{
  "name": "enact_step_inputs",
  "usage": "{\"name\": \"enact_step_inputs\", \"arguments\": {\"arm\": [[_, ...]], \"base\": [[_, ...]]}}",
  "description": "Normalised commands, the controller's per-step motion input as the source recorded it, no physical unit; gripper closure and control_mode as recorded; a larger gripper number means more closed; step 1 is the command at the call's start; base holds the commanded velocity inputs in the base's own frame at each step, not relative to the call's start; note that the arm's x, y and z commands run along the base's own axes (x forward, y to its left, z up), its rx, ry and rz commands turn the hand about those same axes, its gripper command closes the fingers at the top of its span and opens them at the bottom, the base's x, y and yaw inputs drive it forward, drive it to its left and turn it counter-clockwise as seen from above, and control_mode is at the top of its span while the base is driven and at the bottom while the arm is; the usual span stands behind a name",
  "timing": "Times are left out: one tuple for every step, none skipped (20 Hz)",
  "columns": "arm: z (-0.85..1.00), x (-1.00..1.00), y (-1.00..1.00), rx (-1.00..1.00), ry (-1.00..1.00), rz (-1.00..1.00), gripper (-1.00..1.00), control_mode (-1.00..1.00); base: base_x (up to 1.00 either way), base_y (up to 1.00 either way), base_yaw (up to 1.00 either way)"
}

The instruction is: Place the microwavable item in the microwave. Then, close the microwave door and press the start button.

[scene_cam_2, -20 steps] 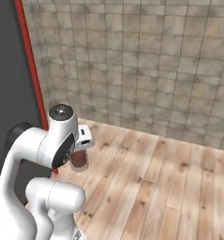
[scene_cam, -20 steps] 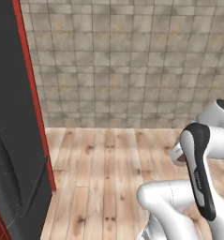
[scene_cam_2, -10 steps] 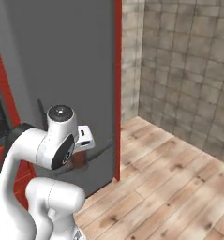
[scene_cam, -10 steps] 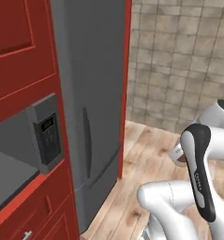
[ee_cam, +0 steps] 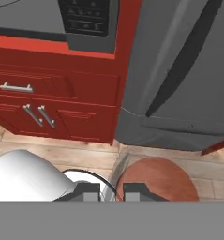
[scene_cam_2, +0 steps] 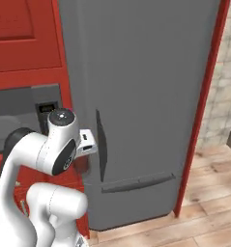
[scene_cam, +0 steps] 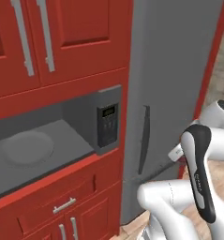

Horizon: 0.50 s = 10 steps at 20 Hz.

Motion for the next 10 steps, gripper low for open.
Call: {"name": "enact_step_inputs", "arguments": {"arm": [[0.0, 0.0, 0.0, 0.0, 0.0, 0.0, 1.0, 1.0], [0.0, 0.0, 0.0, 0.0, 0.0, 0.0, 1.0, 1.0], [0.0, 0.0, 0.0, 0.0, 0.0, 0.0, 1.0, 1.0], [0.0, 0.0, 0.0, 0.0, 0.0, 0.0, 1.0, 1.0], [0.0, 0.0, 0.0, 0.0, 0.0, 0.0, 1.0, 1.0], [0.0, 0.0, 0.0, 0.0, 0.0, 0.0, 1.0, 1.0], [0.0, 0.0, 0.0, 0.0, 0.0, 0.0, 1.0, 1.0], [0.0, 0.0, 0.0, 0.0, 0.0, 0.0, 1.0, 1.0], [0.0, 0.0, 0.0, 0.0, 0.0, 0.0, 1.0, 1.0], [0.0, 0.0, 0.0, 0.0, 0.0, 0.0, 1.0, 1.0]], "base": [[0.73, -0.04, 0.68], [0.45, 0.0, 0.67], [0.23, 0.0, 0.67], [0.0, 0.0, 0.68], [0.0, 0.0, 0.69], [-0.1, 0.0, 0.69], [-0.26, 0.0, 0.67], [-0.42, 0.0, 0.66], [-0.56, 0.0, 0.64], [-0.62, 0.0, 0.62]]}}
